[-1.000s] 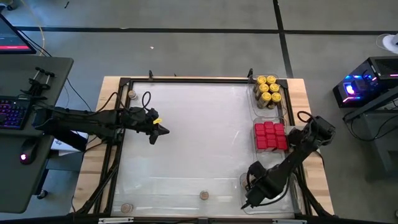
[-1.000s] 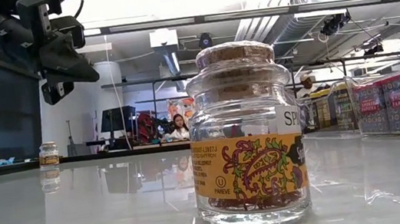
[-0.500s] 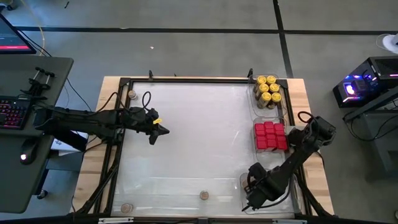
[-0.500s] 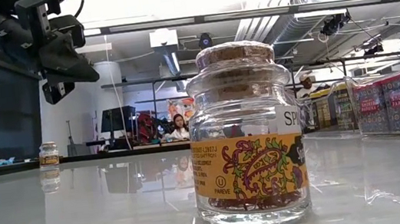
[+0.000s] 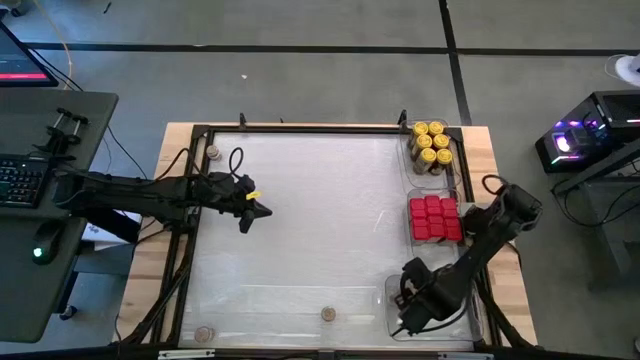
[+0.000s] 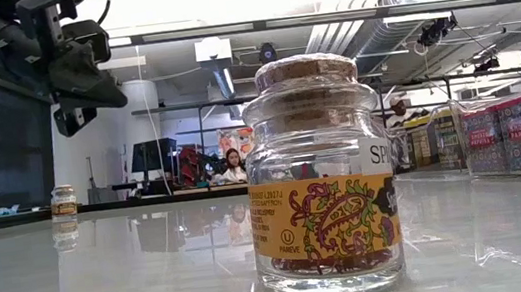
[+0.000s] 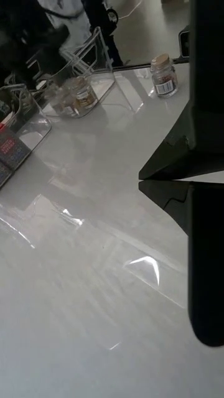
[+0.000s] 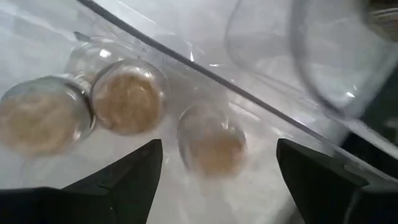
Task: Sort spices by type
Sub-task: Adjust the brown seasoning bottle in the bottom transparent bin
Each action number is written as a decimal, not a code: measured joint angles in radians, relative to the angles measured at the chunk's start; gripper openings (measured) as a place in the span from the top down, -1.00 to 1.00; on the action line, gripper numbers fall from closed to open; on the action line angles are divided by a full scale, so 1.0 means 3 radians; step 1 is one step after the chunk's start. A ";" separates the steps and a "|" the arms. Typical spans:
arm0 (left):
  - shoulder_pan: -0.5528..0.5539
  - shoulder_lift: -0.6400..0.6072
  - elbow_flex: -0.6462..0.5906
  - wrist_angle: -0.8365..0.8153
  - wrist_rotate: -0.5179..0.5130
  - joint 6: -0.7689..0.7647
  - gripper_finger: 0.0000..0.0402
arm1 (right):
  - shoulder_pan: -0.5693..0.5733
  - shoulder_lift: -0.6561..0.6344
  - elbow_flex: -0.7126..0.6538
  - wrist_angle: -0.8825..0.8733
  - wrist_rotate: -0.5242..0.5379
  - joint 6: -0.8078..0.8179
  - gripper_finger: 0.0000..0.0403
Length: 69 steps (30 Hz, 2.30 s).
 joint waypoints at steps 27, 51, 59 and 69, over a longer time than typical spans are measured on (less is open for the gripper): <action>0.0001 0.0000 0.0000 -0.0002 -0.0026 0.0003 1.00 | 0.0087 0.0191 0.0445 0.0789 0.0264 -0.0472 0.98; 0.0001 0.0000 0.0000 -0.0033 0.0092 0.0004 1.00 | 0.0021 0.0180 -0.0066 0.1431 0.0456 0.0169 1.00; 0.0000 -0.0001 0.0000 -0.0032 0.0094 0.0127 1.00 | -0.0131 0.0180 -0.0066 0.1380 0.0567 0.0176 1.00; 0.0000 0.0000 0.0000 -0.0035 0.0094 0.0179 1.00 | -0.0216 0.0180 -0.0068 0.1218 0.0579 0.0303 1.00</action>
